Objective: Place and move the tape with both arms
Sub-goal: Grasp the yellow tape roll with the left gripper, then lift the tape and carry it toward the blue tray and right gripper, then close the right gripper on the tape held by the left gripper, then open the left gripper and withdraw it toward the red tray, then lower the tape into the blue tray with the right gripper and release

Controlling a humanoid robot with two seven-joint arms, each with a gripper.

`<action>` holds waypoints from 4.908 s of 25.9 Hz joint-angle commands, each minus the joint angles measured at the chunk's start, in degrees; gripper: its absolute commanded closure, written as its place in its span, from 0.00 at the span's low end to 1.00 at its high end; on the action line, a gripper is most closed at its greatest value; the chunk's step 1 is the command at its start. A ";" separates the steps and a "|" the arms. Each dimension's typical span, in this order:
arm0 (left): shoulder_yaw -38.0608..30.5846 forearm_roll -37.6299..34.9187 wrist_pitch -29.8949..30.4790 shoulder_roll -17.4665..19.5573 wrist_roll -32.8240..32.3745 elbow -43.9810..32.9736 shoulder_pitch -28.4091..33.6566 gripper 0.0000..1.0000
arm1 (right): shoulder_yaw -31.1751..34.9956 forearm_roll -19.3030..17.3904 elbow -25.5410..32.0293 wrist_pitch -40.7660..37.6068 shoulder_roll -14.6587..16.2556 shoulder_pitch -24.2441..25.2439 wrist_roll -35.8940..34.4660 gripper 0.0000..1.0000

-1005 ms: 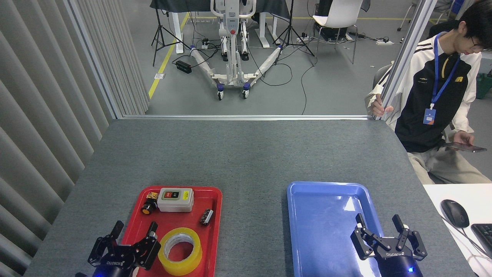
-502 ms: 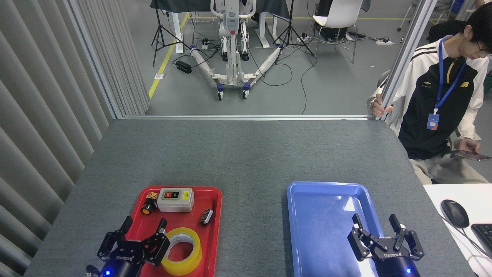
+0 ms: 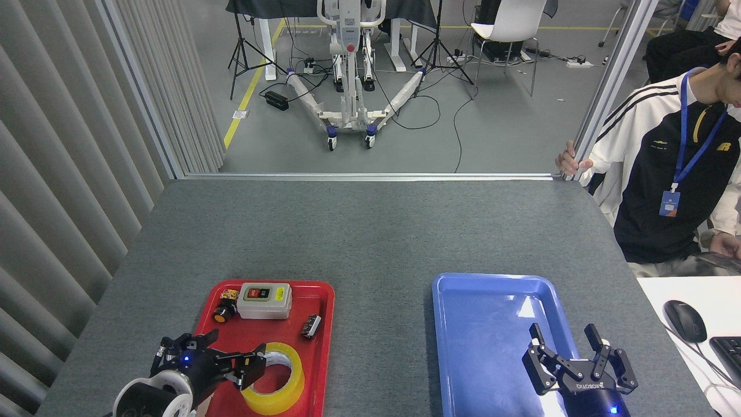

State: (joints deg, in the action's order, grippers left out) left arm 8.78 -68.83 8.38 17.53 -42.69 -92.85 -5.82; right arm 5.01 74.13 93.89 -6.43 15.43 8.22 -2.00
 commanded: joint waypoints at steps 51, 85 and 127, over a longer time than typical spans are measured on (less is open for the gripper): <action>7.92 42.90 36.62 -21.57 -0.73 26.49 -14.48 1.00 | 0.09 2.95 1.48 -38.57 -0.49 3.47 -11.54 0.00; 10.12 42.82 36.62 -21.75 -0.73 26.05 -12.54 1.00 | -6.41 3.04 5.78 -38.57 -2.78 6.81 -9.60 0.90; -0.25 -0.60 -7.59 -4.17 39.88 1.79 5.03 0.00 | 1.32 4.18 -1.25 -19.41 6.54 -4.79 36.89 0.75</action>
State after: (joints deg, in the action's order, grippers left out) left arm 8.38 -69.40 2.94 13.61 -1.03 -91.18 -0.30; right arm 7.55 78.24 94.37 -30.06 21.73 4.86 34.08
